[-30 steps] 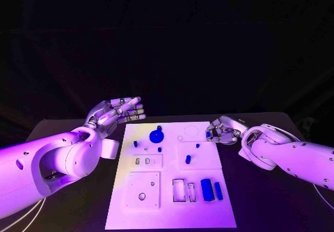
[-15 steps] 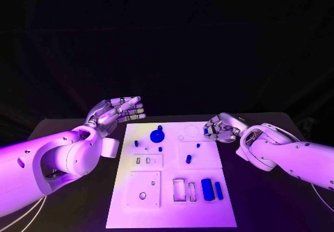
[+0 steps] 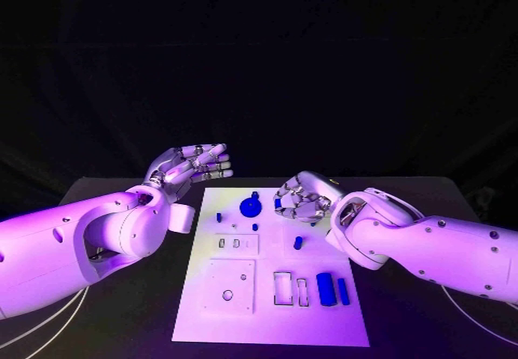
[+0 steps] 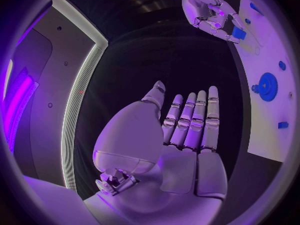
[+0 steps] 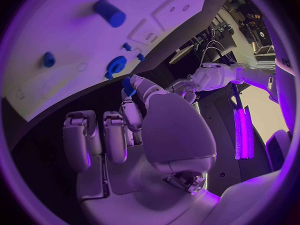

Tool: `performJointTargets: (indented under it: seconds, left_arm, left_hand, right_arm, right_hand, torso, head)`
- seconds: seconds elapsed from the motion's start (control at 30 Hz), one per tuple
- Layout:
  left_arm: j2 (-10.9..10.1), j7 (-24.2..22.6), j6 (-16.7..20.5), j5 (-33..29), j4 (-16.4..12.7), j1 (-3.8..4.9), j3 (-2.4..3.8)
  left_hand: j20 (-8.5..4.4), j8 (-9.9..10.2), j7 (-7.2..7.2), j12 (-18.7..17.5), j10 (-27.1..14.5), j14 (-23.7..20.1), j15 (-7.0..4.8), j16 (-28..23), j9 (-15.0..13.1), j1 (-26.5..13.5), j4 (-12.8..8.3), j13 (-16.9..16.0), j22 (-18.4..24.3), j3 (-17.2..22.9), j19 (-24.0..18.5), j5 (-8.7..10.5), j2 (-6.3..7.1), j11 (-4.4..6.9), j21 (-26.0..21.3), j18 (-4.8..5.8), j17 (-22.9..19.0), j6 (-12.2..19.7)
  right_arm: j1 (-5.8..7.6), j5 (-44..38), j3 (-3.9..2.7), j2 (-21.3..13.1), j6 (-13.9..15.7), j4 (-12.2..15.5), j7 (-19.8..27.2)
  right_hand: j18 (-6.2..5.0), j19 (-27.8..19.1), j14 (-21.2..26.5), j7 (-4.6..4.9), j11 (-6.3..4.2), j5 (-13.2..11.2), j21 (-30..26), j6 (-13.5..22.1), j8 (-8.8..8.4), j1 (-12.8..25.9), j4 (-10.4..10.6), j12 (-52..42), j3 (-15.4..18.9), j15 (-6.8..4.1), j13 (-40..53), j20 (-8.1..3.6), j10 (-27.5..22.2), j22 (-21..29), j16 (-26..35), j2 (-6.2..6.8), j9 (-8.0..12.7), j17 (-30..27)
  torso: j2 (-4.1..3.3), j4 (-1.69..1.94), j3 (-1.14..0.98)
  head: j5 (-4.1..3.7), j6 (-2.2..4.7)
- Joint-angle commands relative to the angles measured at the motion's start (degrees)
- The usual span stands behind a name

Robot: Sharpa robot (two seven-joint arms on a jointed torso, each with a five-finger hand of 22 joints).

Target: Assemble the parts on the task board

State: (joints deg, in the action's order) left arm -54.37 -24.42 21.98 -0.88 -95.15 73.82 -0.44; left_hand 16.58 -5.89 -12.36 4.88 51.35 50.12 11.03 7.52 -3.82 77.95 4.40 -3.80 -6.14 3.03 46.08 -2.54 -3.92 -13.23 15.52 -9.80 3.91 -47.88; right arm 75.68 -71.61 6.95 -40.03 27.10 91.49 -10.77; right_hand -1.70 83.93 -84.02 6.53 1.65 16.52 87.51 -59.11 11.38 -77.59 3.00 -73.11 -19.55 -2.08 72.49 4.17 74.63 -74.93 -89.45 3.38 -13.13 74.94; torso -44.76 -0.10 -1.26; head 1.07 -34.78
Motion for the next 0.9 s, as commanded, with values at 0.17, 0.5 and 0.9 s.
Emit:
performJointTargets:
  seconds: [0.17,0.5,0.9]
  left_arm:
    - [1.1,-0.3,-1.5,-0.1,1.2,-0.04,-0.04]
    - [1.4,-0.2,-1.5,-0.1,1.5,-0.06,-0.06]
    - [1.2,-0.2,-1.6,-0.1,1.2,-0.06,-0.06]
  left_hand:
    - [-0.05,0.3,-4.03,-0.2,-0.4,-0.3,0.02,-0.2,0.0,0.5,-0.3,0.1,0.1,-0.1,-0.3,-0.31,0.06,-0.07,-0.1,-0.24,0.0,0.3]
    - [-0.05,0.3,-4.03,-0.2,-0.4,-0.3,0.02,-0.2,0.0,0.5,-0.3,0.1,0.1,-0.1,-0.3,-0.31,0.06,-0.07,-0.1,-0.24,0.0,0.3]
    - [-0.04,0.4,-4.03,-0.3,-0.4,-0.3,0.03,-0.3,0.0,0.4,-0.3,0.1,0.1,-0.1,-0.4,-0.32,0.06,-0.08,-0.1,-0.23,0.0,0.4]
  right_arm:
    - [-1.58,-6.9,0.49,4.6,-0.6,-1.4,-4.1]
    - [-4.34,-10.6,0.87,8.9,-2.6,-3.8,-5.2]
    - [-5.71,-13.1,1.02,11.0,-4.3,-5.1,-5.9]
  right_hand:
    - [0.83,4.4,-5.8,-0.05,0.23,-0.5,-0.2,0.3,1.47,0.0,-0.2,0.1,-0.3,-0.1,0.1,-0.32,-0.2,-12.0,-0.1,-0.38,-1.7,14.4]
    - [0.82,4.4,-5.8,0.02,0.29,-0.6,-0.2,0.6,1.57,0.4,-0.1,0.1,-0.1,-0.05,0.1,-0.28,-0.3,-12.0,-0.1,-0.19,-1.8,14.4]
    - [0.81,4.4,-5.8,0.05,0.33,-0.6,-0.2,0.7,1.63,0.8,0.0,0.2,0.0,-0.02,0.0,-0.25,-0.3,-12.0,-0.1,-0.02,-1.9,14.4]
  torso:
    - [0.57,0.3,0.26]
    - [0.42,0.24,0.22]
    - [0.34,0.2,0.19]
  head:
    - [1.09,-0.69]
    - [1.85,-1.36]
    - [2.32,-2.23]
